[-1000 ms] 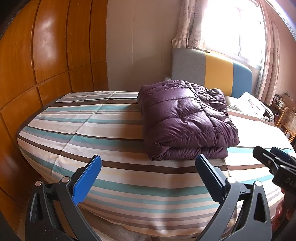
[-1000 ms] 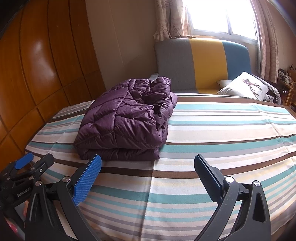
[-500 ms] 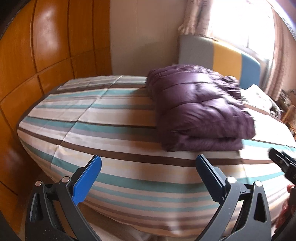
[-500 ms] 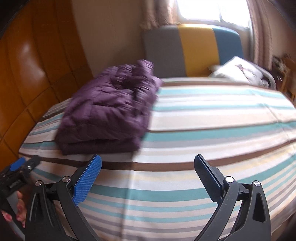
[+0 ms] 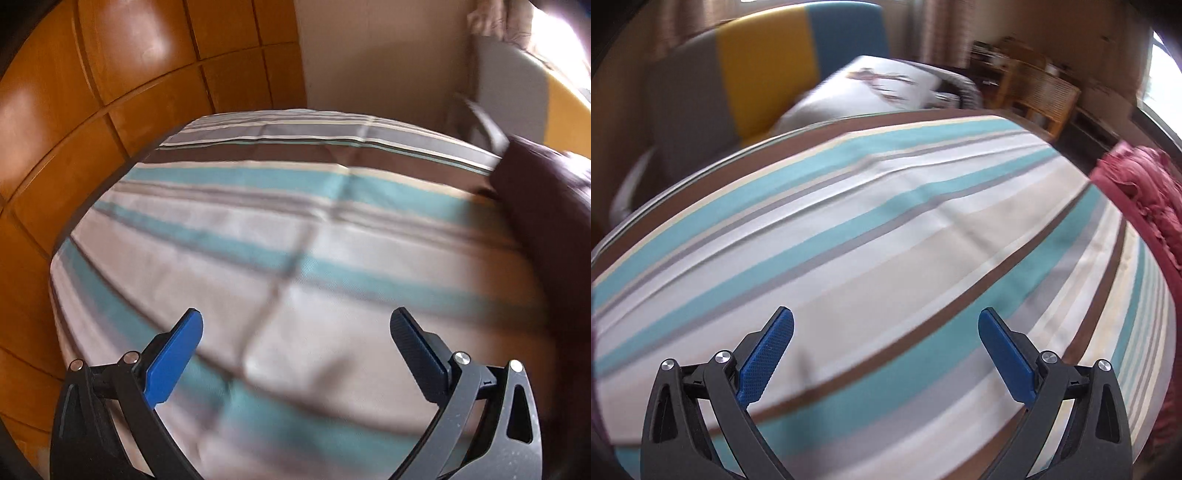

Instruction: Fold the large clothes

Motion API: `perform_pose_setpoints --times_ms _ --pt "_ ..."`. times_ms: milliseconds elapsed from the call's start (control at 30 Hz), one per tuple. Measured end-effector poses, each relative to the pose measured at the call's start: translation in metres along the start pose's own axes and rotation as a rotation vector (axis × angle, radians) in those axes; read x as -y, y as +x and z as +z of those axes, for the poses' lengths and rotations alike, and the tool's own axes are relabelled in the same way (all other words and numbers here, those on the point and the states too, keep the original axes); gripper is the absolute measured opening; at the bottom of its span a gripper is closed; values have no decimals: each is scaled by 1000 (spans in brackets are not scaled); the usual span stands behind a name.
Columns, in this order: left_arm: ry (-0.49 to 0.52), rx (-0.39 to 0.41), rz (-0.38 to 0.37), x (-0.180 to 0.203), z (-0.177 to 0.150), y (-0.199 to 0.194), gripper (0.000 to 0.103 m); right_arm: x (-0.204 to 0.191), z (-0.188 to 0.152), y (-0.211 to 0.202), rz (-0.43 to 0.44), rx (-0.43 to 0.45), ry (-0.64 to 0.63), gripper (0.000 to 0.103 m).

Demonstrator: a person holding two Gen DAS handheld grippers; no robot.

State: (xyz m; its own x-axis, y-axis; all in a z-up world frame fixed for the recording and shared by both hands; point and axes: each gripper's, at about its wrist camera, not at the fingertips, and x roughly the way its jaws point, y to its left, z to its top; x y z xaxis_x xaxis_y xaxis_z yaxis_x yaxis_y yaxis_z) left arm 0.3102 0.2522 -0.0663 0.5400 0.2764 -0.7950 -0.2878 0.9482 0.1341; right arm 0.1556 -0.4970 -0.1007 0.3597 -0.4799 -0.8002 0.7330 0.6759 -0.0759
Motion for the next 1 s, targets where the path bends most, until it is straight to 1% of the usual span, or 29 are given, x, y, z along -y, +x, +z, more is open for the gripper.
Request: perform_pose_setpoints --times_ms 33,67,100,133,167,233,300,333,367,400,433,533,633,733,1000 --pt "9 -1 32 -2 9 11 101 7 8 11 -24 -19 12 100" --pt "21 -1 60 -3 16 22 101 13 16 22 -30 -51 16 100" --pt "34 -14 77 -6 24 35 101 25 29 35 40 -81 45 100" --pt "39 -27 82 -8 29 45 101 27 33 40 42 -78 49 100" --pt "20 -31 59 -14 35 54 101 30 37 43 22 -72 42 100" --pt "-35 -46 21 -23 42 63 101 34 39 49 45 -33 29 100" --pt "-89 -65 -35 -32 43 72 101 38 38 49 69 -19 32 100" --pt "-129 -78 -84 -39 42 75 101 38 39 48 72 -18 35 100" --pt "-165 -76 -128 -47 40 76 101 36 39 48 64 -20 28 100" --pt "-174 -66 -143 -49 39 75 101 33 39 47 57 -21 22 100" --pt "-171 -66 -143 -48 38 75 101 33 39 47 55 -20 21 100" --pt "-123 -75 -87 -38 39 75 101 34 40 46 62 -20 27 100" --pt "-148 -74 -117 -43 37 76 101 35 39 46 61 -20 26 100" --pt "-136 -75 -103 -39 37 76 101 35 39 46 59 -20 25 100" --pt "-139 -76 -108 -43 41 78 101 35 39 47 60 -20 25 100"
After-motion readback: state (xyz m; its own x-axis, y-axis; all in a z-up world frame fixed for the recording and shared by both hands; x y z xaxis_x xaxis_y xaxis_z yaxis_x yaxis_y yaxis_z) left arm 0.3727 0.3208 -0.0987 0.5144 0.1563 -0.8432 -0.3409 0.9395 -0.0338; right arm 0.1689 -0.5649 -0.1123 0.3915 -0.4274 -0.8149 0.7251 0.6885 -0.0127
